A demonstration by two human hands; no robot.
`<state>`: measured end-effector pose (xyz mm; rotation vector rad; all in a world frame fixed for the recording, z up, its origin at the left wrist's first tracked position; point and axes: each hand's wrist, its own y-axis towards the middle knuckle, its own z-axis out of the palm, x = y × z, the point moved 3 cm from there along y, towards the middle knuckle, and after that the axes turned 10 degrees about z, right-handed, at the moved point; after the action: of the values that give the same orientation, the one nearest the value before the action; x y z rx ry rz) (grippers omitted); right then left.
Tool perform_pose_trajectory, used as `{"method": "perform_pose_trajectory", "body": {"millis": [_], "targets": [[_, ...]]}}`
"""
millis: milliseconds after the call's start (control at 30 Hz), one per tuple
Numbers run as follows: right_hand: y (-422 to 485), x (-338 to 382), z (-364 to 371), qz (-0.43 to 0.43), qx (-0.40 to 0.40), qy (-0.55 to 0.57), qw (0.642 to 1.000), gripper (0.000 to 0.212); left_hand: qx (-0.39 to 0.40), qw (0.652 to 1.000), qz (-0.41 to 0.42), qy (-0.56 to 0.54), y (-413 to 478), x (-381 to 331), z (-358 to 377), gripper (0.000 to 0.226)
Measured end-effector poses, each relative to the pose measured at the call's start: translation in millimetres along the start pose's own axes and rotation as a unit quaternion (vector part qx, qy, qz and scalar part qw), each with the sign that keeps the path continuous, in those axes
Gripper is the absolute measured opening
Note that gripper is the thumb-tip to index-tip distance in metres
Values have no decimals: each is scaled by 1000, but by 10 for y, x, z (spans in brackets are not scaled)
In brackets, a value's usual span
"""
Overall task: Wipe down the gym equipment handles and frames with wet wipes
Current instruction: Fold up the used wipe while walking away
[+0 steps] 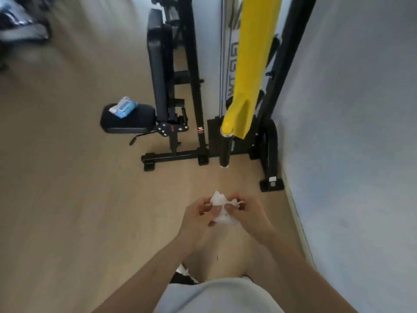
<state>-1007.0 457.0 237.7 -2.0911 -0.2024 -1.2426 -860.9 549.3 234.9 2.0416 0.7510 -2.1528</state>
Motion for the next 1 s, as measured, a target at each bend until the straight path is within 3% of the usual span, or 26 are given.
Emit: {"method": "perform_pose_trajectory", "body": {"millis": [233, 433, 667, 800, 1000], "targets": [[484, 823, 1401, -19, 58, -9, 998, 13, -109, 994, 26, -15, 37, 10, -1526, 25], [813, 1385, 2566, -48, 136, -30, 989, 6, -216, 976, 4, -20, -14, 191, -2784, 22], [1349, 1902, 3686, -59, 231, -84, 967, 33, -326, 944, -40, -7, 159, 353, -3878, 15], [1860, 2099, 4180, -72, 204, -108, 970, 13, -367, 928, -55, -17, 485, 452, -4455, 23], [2800, 2634, 4873, -47, 202, -122, 971, 10, -356, 929, -54, -85, 1345, 432, -5347, 17]]}}
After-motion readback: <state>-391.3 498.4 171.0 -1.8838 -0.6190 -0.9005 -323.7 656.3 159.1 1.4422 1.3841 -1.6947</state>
